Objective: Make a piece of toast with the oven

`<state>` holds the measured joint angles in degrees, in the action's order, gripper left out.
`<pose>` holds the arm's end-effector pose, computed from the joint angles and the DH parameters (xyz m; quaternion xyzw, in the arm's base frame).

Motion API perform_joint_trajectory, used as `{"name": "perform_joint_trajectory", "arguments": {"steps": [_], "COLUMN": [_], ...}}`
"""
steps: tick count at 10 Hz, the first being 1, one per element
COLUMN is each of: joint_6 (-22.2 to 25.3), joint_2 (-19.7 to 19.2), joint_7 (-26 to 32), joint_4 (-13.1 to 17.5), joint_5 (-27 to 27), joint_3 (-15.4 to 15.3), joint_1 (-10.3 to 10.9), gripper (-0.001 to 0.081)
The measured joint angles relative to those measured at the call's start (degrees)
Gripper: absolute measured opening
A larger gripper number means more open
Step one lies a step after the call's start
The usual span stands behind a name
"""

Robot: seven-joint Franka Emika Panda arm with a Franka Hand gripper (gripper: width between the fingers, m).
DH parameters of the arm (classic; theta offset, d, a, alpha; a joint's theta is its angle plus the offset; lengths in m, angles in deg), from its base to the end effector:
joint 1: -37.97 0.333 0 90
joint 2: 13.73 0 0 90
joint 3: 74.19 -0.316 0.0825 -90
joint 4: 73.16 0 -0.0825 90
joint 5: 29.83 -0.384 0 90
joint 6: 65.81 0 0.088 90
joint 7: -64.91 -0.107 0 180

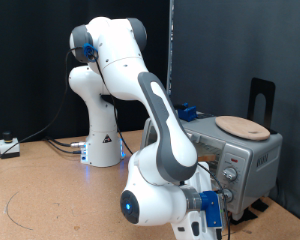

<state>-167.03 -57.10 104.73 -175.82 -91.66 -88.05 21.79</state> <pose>0.5967 0.0475 0.1458 -0.7985 0.0227 0.1238 0.5887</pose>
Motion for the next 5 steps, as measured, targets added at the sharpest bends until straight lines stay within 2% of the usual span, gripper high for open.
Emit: {"name": "perform_joint_trajectory", "arguments": {"steps": [1, 2, 3, 4, 5], "joint_6": [1.2, 3.0, 5.1, 7.0, 9.1], "joint_2": [0.0, 0.1, 0.3, 0.5, 0.7], "joint_7": [-0.9, -2.6, -4.3, -5.9, -7.7], "joint_4": [0.6, 1.4, 2.4, 3.4, 4.5], "joint_5": [0.7, 2.0, 3.5, 5.0, 6.8], "joint_3": [0.6, 1.4, 2.3, 3.1, 4.0], "joint_1": [-0.4, -1.0, -1.8, -2.5, -3.1], "gripper": [0.0484, 0.0484, 0.0661, 0.0661, 0.0782]}}
